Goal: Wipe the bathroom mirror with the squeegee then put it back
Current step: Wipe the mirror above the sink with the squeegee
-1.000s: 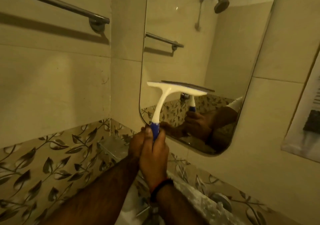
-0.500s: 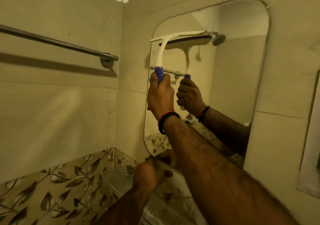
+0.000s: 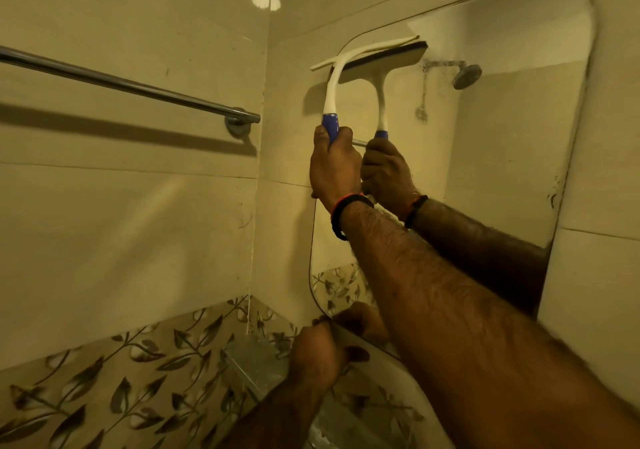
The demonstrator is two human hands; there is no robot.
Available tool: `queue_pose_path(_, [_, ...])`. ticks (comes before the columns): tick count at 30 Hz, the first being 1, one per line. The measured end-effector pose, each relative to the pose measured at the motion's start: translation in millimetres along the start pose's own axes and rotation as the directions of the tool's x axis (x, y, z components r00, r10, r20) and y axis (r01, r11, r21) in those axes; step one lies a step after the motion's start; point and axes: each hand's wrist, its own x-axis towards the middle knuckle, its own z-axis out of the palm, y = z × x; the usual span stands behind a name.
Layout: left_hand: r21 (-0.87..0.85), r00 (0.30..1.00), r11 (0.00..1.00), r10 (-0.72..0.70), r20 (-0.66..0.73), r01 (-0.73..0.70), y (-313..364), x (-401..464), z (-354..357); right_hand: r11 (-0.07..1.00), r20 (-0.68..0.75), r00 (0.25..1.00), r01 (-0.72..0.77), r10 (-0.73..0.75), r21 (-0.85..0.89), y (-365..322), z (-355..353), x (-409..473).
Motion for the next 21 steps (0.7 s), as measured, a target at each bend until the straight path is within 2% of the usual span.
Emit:
queue_pose_path(9, [-0.069, 0.999, 0.996, 0.049, -0.012, -0.050, 0.3, -4.8, -1.8, 0.999, -0.005, 1.000, 0.007, -0.007, -0.035, 8.2, -1.2, 6.5])
queue_pose_path(12, [-0.101, 1.000, 0.995, 0.012, 0.011, -0.011, 1.7, -3.7, -0.2, 0.999, -0.011, 1.000, 0.013, -0.013, -0.030, 6.6, -2.9, 9.2])
queue_pose_path(14, [-0.124, 0.996, 0.991, -0.044, 0.077, 0.054, 4.5, -1.5, 1.5, 1.000, -0.021, 1.000, 0.019, -0.020, -0.023, 3.9, -5.0, 11.8])
queue_pose_path(17, [-0.072, 0.987, 0.993, -0.078, 0.142, 0.089, 7.3, 0.3, 2.8, 1.000, -0.015, 1.000, 0.019, -0.019, -0.024, 0.3, -7.2, 15.0])
queue_pose_path(21, [0.016, 0.984, 0.995, -0.099, 0.151, 0.098, 9.7, 1.6, 1.5, 1.000, -0.012, 1.000, 0.008, -0.008, -0.022, 1.7, -8.7, 12.1])
